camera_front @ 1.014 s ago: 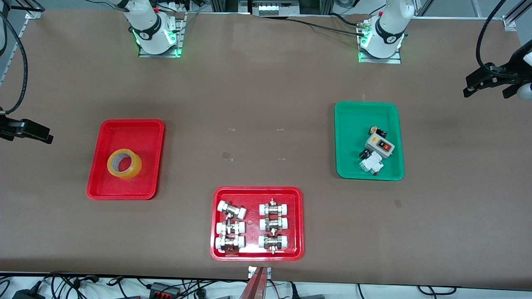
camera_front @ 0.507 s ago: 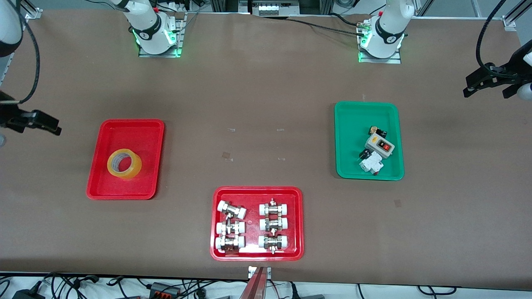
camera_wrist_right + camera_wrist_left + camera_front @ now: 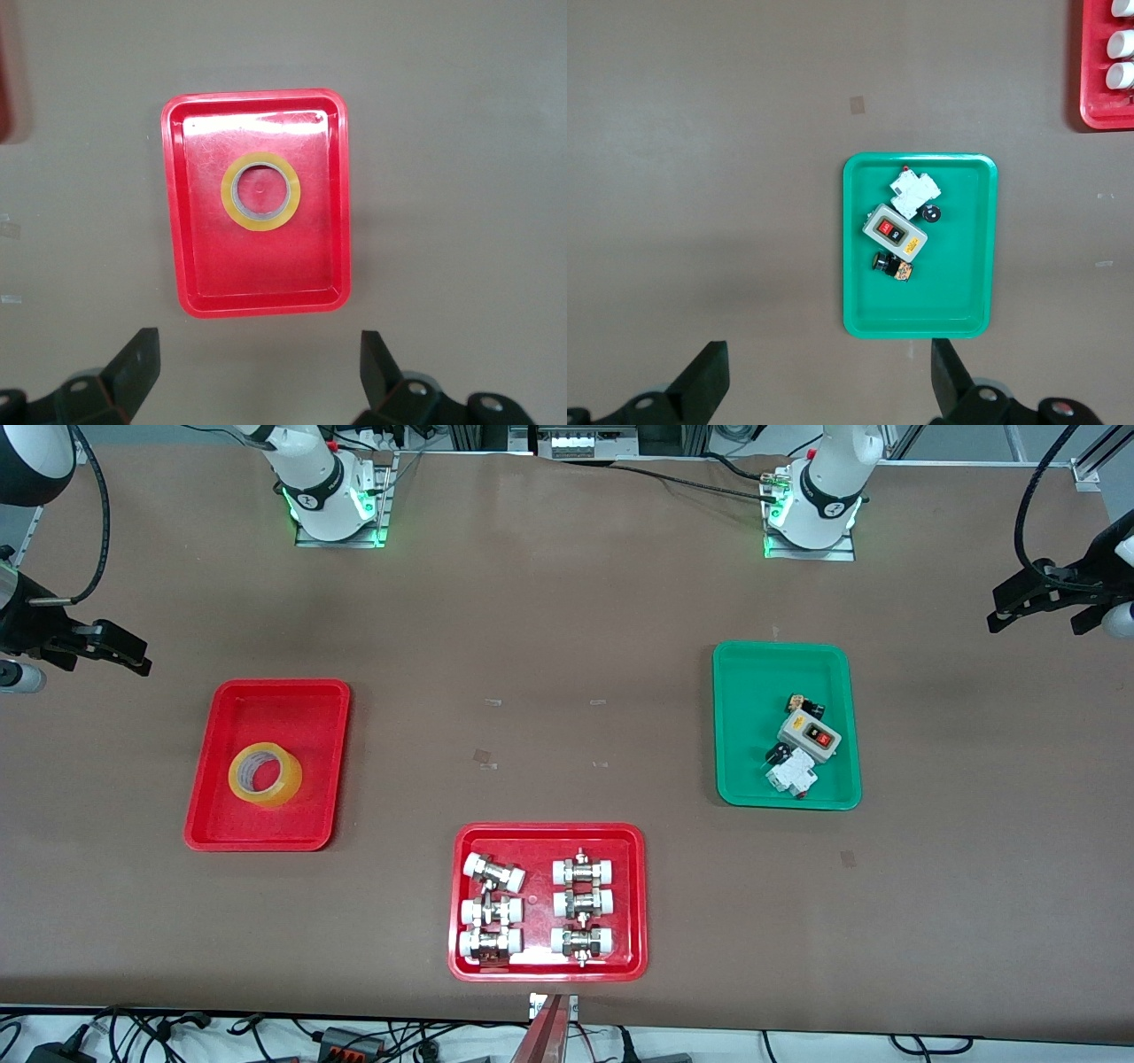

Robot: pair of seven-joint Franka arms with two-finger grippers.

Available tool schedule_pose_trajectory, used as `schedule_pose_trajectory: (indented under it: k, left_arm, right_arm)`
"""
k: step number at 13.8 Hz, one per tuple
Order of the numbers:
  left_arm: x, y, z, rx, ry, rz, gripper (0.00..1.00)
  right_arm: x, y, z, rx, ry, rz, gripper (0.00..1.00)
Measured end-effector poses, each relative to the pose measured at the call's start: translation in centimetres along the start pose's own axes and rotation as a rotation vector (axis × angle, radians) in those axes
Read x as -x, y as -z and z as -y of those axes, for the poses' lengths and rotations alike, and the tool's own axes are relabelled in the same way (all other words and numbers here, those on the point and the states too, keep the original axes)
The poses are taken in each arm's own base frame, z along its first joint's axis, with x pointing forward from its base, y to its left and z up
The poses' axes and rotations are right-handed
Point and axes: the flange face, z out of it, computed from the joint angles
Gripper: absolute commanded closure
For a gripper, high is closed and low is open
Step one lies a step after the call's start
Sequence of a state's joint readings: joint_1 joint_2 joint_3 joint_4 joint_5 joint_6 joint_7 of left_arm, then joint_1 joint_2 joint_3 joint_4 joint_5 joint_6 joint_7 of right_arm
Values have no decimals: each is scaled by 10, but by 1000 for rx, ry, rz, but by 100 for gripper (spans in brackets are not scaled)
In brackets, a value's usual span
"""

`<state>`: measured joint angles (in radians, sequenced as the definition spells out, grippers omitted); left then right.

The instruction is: Left arm passes tape to right arm into tray

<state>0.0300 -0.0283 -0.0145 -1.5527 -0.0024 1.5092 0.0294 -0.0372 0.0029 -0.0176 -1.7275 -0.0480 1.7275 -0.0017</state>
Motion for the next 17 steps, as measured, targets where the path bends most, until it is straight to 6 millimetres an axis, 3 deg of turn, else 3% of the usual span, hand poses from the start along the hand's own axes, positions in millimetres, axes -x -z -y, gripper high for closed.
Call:
schedule_pose_trajectory:
  k: [17]
  left_arm:
    - [0,0,0,0,0,1,0]
  right_arm:
    - [7,11,-2,-14,9,-10,0]
